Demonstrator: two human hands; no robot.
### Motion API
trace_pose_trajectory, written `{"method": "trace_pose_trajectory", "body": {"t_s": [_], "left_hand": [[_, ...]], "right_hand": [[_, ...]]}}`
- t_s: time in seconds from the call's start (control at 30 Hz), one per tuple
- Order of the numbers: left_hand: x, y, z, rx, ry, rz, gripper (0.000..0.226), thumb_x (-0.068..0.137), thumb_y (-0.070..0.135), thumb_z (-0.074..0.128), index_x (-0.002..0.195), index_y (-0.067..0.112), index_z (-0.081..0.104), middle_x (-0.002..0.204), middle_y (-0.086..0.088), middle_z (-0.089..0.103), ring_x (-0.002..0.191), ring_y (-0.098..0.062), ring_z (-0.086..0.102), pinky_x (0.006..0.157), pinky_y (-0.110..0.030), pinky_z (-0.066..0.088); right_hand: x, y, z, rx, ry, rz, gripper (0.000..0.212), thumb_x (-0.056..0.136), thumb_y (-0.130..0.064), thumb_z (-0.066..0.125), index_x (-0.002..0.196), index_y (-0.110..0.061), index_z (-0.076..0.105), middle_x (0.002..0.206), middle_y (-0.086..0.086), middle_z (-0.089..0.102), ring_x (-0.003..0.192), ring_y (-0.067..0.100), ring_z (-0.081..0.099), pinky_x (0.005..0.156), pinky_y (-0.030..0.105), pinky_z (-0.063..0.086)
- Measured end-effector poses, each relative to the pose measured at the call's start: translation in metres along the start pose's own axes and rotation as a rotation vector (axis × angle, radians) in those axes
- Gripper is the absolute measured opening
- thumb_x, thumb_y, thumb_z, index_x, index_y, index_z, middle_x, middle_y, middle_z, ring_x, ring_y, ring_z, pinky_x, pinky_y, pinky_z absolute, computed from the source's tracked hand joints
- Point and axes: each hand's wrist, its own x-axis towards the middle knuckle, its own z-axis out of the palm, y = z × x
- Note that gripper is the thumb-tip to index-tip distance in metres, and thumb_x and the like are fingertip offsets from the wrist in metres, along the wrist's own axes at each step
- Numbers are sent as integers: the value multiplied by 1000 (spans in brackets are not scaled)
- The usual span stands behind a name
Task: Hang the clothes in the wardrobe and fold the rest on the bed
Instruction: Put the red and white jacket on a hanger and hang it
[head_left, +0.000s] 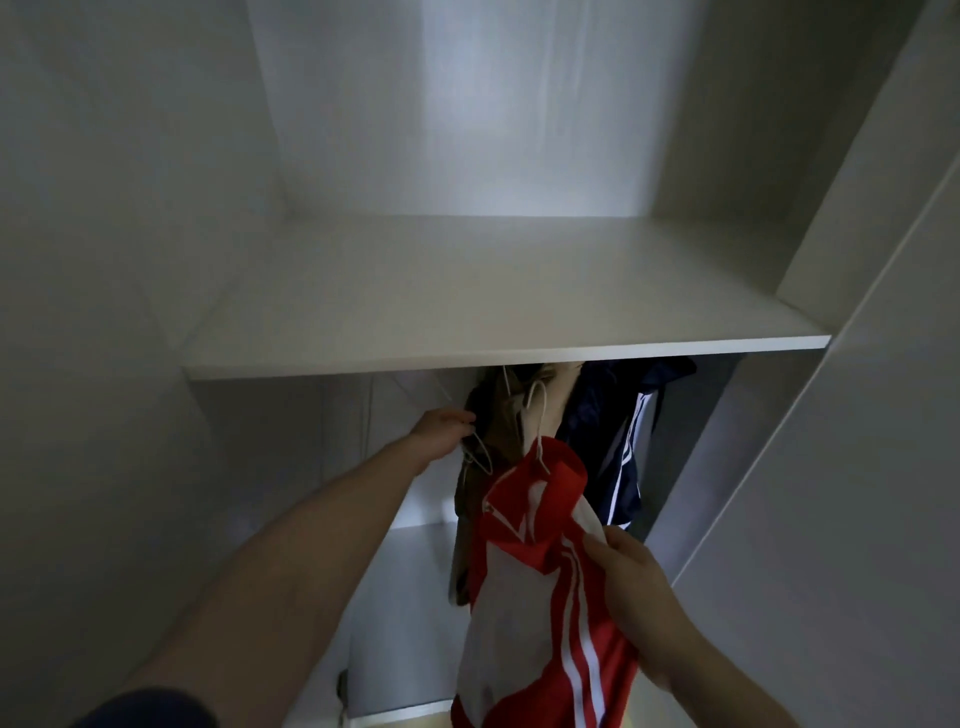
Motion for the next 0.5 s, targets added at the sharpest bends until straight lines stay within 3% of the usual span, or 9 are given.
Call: {"method": "trace_pose_trajectory", "body": {"t_s": [0.2,0.3,0.4,0.5], "left_hand": [[36,1,23,-46,-14,-60,47,101,8,58,148,9,52,149,-12,53,115,-21,57,92,-24,45],[43,-5,18,-26,4,-85,44,102,11,56,145,7,53,138,-8,59,89,-13,57,77,-23,48],[42,-11,7,-59,2,-101,49,103,12,57,150,11,48,143,-8,53,104,-17,52,88,-25,44],[40,-14,0,-89,-32,-90,50,103,11,55,151,18,48,149,-5,47,114,-17,45,83,-24,44]], "right_hand": [[16,-6,-12,-104,-32,1,25,107,-30,53,105,-12,70,95,13,78,91,33,76,95,56,58],[18,-6,-17,-111,-61,25,25,107,-31,53,106,-14,70,92,8,79,88,29,78,95,52,59],[18,-7,-17,-102,-83,35,22,106,-27,56,105,-11,71,93,11,79,90,31,77,98,54,57],[15,-10,-13,-107,-99,27,23,107,-26,54,106,-11,72,92,8,79,89,29,77,98,52,57]]}}
